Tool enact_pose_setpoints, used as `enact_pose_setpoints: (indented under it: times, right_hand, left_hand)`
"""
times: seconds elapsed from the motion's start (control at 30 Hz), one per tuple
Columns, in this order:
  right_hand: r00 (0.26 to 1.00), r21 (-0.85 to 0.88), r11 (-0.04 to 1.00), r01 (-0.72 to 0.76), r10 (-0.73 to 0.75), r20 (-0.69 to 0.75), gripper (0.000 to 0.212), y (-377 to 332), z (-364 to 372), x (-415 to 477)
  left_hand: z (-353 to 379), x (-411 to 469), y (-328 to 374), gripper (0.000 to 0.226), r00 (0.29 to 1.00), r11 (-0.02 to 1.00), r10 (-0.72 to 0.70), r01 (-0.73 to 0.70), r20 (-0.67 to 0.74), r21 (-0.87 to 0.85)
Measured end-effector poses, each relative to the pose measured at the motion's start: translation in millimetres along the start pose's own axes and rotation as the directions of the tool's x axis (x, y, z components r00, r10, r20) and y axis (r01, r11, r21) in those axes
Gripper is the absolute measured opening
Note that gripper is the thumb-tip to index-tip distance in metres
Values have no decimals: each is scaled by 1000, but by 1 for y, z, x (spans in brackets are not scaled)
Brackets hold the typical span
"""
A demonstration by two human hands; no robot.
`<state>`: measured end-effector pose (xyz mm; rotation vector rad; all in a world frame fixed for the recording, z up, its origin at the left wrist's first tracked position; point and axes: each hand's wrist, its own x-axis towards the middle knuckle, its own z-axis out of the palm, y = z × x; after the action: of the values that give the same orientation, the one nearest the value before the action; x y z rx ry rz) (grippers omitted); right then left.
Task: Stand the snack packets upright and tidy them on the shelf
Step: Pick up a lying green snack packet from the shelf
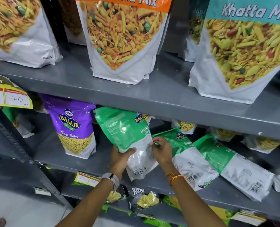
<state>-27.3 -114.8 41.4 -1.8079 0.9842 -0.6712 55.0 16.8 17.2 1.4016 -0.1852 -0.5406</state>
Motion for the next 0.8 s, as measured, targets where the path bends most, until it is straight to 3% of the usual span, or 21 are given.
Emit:
enact_pose_setpoints:
  times: [0.07, 0.2, 0.3, 0.37, 0.43, 0.53, 0.67, 0.73, 0.8]
  right_hand:
    - [999, 10, 1000, 20, -20, 25, 26, -4, 1, -2]
    - [948, 266, 963, -52, -35, 315, 69, -3, 8, -15]
    - [911, 376, 925, -51, -111, 397, 79, 2, 21, -25]
    - [923, 384, 923, -27, -124, 364, 86, 3, 30, -28]
    - [941, 362, 931, -39, -88, 327, 98, 1, 36, -29]
    - [962, 255, 964, -71, -1, 272, 106, -3, 40, -26]
    - [977, 205, 978, -25, -19, 212, 77, -2, 33, -20]
    - [970, 252, 967, -38, -25, 243, 72, -1, 26, -17]
    - [962, 279, 958, -62, -17, 271, 75, 1, 21, -14]
  left_hand:
    - [7, 6, 3, 40, 990, 987, 138, -135, -38, 89]
    - [13, 19, -1, 44, 930, 891, 368, -350, -9, 289]
    - [7, 17, -17, 64, 867, 780, 473, -495, 157, 383]
    - [3, 18, -28, 73, 833, 723, 459, -552, 308, 415]
    - [-4, 17, -39, 78, 790, 734, 419, -585, 448, 345]
    - [-29, 13, -47, 85, 791, 776, 367, -551, 490, 307]
    - [-43, 41, -18, 50, 905, 887, 363, -409, 222, 216]
    - [-39, 59, 7, 49, 951, 951, 234, -267, 200, 157]
    - [-37, 74, 22, 60, 950, 981, 78, -128, 302, 148]
